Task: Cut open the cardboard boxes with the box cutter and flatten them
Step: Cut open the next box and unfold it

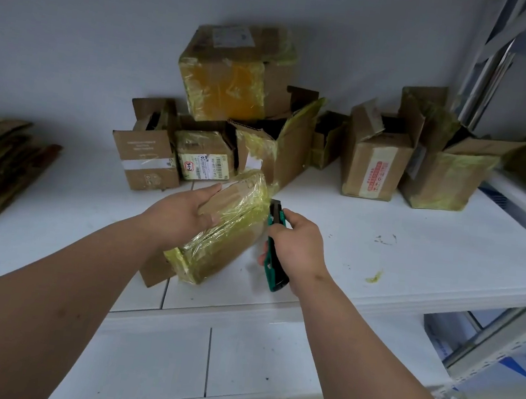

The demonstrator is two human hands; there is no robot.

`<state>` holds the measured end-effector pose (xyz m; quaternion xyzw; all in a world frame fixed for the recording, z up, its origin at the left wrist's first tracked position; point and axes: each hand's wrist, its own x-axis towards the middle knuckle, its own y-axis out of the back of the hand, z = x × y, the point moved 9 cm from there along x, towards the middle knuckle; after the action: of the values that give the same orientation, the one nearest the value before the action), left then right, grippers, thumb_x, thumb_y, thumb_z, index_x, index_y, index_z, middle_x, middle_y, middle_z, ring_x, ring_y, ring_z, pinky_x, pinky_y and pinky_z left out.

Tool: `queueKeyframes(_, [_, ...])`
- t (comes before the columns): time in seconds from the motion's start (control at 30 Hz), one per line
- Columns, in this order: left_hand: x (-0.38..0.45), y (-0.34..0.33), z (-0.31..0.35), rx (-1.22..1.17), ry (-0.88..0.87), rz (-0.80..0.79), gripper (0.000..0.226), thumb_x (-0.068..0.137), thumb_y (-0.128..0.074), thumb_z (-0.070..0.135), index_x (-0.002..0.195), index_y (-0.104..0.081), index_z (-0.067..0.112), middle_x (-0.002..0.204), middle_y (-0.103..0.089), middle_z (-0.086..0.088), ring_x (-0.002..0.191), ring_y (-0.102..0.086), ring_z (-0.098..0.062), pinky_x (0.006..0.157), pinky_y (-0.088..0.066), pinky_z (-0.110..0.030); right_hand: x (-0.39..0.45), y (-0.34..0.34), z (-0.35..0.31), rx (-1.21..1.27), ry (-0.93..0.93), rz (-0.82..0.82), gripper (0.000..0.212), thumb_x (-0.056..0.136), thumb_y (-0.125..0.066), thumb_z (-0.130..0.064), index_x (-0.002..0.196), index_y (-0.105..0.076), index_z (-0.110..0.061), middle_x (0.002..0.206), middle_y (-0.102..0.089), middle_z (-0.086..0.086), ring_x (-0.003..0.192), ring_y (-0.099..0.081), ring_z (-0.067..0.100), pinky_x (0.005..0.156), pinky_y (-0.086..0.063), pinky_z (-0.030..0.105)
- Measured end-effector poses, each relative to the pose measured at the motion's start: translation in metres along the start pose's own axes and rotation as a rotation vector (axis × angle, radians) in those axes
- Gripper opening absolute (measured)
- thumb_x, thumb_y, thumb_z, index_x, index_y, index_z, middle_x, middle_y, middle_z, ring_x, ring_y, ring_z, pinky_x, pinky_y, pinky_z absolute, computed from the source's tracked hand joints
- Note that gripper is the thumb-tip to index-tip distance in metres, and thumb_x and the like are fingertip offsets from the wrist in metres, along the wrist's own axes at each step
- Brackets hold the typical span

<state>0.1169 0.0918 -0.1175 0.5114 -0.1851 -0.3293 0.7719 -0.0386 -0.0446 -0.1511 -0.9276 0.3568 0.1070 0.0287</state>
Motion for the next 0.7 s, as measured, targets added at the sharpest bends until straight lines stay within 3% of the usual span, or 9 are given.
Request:
queueKeyframes(0.13, [0.001, -0.002, 0.001, 0.015, -0.006, 0.001, 0.064, 0.098, -0.053, 0.041, 0.152, -0.019, 0.044, 0.148, -0.046, 0.002, 0.117, -0.054, -0.019, 0.094, -0.043, -0.03, 0.004, 0.0, -0.002, 0.056, -0.02, -0.02, 0.025, 0.093, -0.048, -0.001, 0.101, -0.063, -0.018, 0.064, -0.057, 0.014, 0.041, -0.057, 0.024, 0.051, -0.051, 0.03])
queueKeyframes(0.23, [0.001, -0.003, 0.002, 0.021, -0.011, -0.008, 0.065, 0.099, -0.053, 0.039, 0.153, -0.017, 0.044, 0.151, -0.042, 0.001, 0.124, -0.051, -0.021, 0.098, -0.041, -0.029, 0.004, -0.001, -0.004, 0.128, -0.043, -0.039, 0.029, 0.091, -0.049, 0.004, 0.083, -0.061, -0.02, 0.063, -0.056, 0.014, 0.041, -0.055, 0.022, 0.061, -0.056, 0.04])
queueKeyframes(0.33, [0.0, -0.005, 0.004, 0.033, -0.03, -0.02, 0.066, 0.099, -0.052, 0.037, 0.154, -0.015, 0.041, 0.157, -0.034, 0.0, 0.137, -0.04, -0.023, 0.102, -0.034, -0.028, 0.002, -0.003, -0.003, 0.151, -0.056, -0.05, 0.032, 0.091, -0.05, 0.005, 0.079, -0.06, -0.024, 0.069, -0.056, 0.016, 0.042, -0.055, 0.021, 0.065, -0.058, 0.043])
queueKeyframes(0.5, [-0.001, -0.005, 0.008, 0.038, -0.036, -0.021, 0.066, 0.099, -0.052, 0.037, 0.154, -0.015, 0.04, 0.159, -0.03, 0.0, 0.14, -0.036, -0.023, 0.104, -0.031, -0.027, 0.0, -0.006, 0.0, 0.034, -0.02, -0.039, 0.016, 0.093, -0.051, -0.002, 0.1, -0.061, -0.011, 0.071, -0.055, 0.016, 0.038, -0.057, 0.022, 0.05, -0.052, 0.031])
queueKeyframes(0.57, [-0.001, -0.006, 0.009, 0.043, -0.032, -0.025, 0.066, 0.1, -0.052, 0.037, 0.154, -0.015, 0.039, 0.159, -0.029, 0.0, 0.141, -0.035, -0.023, 0.106, -0.031, -0.028, -0.001, -0.009, 0.0, 0.0, -0.007, -0.044, 0.019, 0.093, -0.052, -0.003, 0.111, -0.059, -0.005, 0.071, -0.055, 0.016, 0.038, -0.058, 0.023, 0.046, -0.051, 0.028])
queueKeyframes(0.7, [-0.003, -0.005, 0.011, 0.041, -0.027, -0.026, 0.067, 0.099, -0.053, 0.036, 0.155, -0.015, 0.04, 0.159, -0.03, 0.0, 0.14, -0.036, -0.022, 0.106, -0.031, -0.026, -0.005, -0.016, 0.001, -0.032, -0.004, -0.087, 0.011, 0.093, -0.053, -0.004, 0.101, -0.059, -0.007, 0.074, -0.056, 0.017, 0.044, -0.061, 0.028, 0.053, -0.055, 0.036])
